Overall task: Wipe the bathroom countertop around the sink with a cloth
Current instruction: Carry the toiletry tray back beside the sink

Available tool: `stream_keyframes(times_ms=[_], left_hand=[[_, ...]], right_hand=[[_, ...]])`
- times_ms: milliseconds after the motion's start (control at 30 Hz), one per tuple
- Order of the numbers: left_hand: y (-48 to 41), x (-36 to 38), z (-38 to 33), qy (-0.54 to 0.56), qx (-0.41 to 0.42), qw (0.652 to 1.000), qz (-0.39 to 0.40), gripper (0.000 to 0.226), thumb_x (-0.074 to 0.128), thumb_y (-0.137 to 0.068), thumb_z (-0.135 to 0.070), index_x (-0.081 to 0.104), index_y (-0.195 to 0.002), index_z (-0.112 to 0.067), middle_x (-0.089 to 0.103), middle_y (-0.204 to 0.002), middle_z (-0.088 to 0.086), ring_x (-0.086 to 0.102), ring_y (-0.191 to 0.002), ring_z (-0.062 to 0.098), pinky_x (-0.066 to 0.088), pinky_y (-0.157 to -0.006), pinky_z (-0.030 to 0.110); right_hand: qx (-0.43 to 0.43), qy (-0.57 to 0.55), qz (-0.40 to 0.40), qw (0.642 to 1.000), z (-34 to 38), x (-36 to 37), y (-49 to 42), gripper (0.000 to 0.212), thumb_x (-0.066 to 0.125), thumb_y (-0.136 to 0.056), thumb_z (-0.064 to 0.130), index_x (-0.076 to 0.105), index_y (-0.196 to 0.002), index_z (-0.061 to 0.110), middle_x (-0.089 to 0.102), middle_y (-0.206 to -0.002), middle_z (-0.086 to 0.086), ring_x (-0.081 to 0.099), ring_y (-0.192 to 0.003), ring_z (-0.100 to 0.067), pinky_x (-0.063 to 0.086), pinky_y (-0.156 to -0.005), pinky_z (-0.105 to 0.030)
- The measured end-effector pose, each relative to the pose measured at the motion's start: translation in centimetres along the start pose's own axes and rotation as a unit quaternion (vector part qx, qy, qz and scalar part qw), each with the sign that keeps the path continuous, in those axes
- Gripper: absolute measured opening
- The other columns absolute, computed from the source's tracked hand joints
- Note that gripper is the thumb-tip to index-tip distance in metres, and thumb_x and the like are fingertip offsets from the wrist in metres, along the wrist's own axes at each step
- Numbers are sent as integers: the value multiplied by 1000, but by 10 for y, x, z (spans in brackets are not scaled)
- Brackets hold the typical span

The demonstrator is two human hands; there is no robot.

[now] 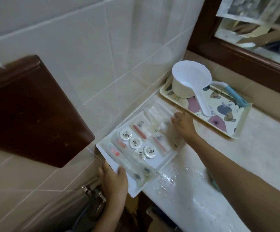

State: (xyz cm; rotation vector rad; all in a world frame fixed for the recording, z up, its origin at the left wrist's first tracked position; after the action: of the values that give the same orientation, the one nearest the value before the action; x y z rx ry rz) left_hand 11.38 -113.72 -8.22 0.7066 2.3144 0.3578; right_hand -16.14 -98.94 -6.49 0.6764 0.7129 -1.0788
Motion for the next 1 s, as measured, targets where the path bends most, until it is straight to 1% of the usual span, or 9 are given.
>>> stream_keyframes(times_ms=[100,200,267,300,500,633,733,900,1000], left_hand=[[3,-4,-3,24,6,1000,-4,46,51,-90,0,47,-135,-8,44,-128,12,46,-93,20,41,-81,35],[7,-6,-4,30,12,999,-5,49,48,-87,5,52,-133,-9,46,-125,11,47,-94,21,38,-81,33],[9,-7,-3,18,15,1000,-4,48,45,-83,5,56,-127,-11,48,-123,11,51,-98,27,38,-82,34],[12,-7,-4,10,19,1000,2,47,44,-81,4,59,-123,-11,50,-121,11,52,-97,28,39,-81,34],[42,-3,-25,-13,91,994,67,43,47,-82,3,62,-118,-14,52,-117,8,55,-95,26,47,-85,38],[86,16,-47,-23,137,983,122,37,46,-83,1,60,-103,-27,53,-109,1,58,-90,23,52,-81,42],[135,40,-57,-35,166,971,169,42,46,-83,-1,60,-106,-33,54,-107,0,60,-90,24,54,-82,45],[250,98,-51,-51,205,946,247,40,45,-87,-2,54,-109,-33,50,-108,-5,54,-90,17,50,-82,38],[328,141,-34,-69,227,923,304,39,45,-83,-6,62,-108,-31,58,-110,0,61,-94,22,55,-85,46]], right_hand=[[56,-9,-25,998,-19,-4,24,33,42,-84,3,34,-58,22,45,-79,-15,45,-85,-31,23,-67,-30],[119,-48,-34,991,-44,-10,56,30,38,-78,-6,62,-85,8,53,-96,-16,48,-90,-30,35,-72,-32],[162,-62,-37,984,-63,-14,80,40,37,-77,-4,65,-103,6,56,-105,-14,53,-94,-31,43,-77,-35],[177,-68,-40,981,-70,-18,93,40,36,-76,-3,65,-102,7,58,-104,-15,55,-92,-31,44,-74,-34],[191,-133,-122,965,-95,-64,183,18,34,-71,3,46,-66,15,48,-79,-13,43,-68,-26,25,-52,-28],[227,-157,-189,942,-127,-106,245,23,38,-80,8,60,-89,8,53,-96,-13,50,-83,-28,33,-62,-31],[263,-181,-224,921,-164,-138,304,26,44,-90,3,59,-109,13,47,-107,-6,46,-86,-19,32,-72,-27],[314,-226,-275,880,-250,-185,423,21,50,-91,8,61,-109,13,52,-109,-9,52,-87,-21,37,-68,-30],[344,-256,-311,848,-309,-210,505,25,53,-88,13,64,-110,16,57,-110,-10,58,-90,-23,44,-67,-31]])
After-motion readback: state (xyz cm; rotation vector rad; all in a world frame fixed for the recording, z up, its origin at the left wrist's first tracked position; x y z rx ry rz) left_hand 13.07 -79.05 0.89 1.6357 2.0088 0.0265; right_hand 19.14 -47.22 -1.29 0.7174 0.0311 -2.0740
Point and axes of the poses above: each hand's wrist, its own y-axis away from the middle knuckle, its own x-axis out of the palm, z = x × y, the point moved 5 cm from there along -y, towards the middle knuckle
